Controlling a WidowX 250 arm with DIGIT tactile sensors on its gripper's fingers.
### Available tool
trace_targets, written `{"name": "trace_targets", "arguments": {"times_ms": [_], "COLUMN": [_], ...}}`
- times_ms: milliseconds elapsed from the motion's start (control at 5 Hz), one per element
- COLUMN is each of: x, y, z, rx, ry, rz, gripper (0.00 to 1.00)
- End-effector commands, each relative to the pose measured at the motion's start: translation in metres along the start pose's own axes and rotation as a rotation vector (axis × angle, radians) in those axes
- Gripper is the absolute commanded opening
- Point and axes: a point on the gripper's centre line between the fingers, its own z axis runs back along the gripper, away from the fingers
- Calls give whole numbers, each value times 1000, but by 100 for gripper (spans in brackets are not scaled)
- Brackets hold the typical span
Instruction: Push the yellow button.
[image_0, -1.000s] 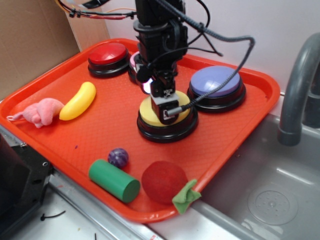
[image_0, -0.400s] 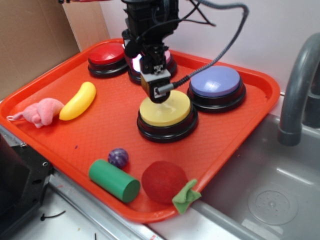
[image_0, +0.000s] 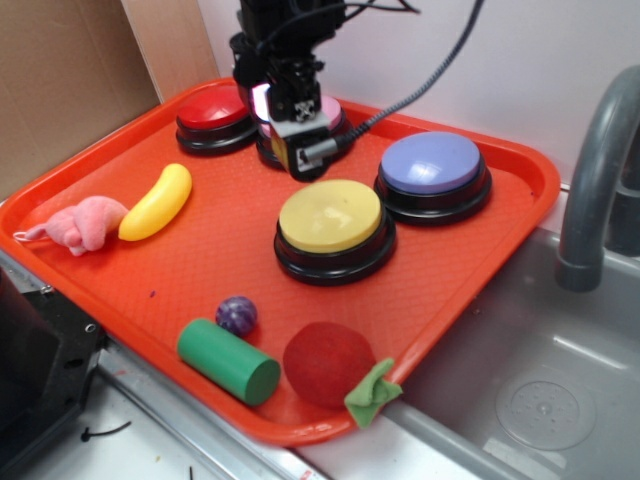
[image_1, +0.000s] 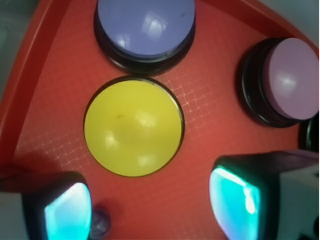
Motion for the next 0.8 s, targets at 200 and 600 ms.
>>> {"name": "trace_targets", "arguments": {"times_ms": [200,600], "x": [-6,-16], "y": [2,4], "z": [42,59], "rx": [21,41], "ry": [-80,-89], "rz": [28,55], "gripper": [100,100]}}
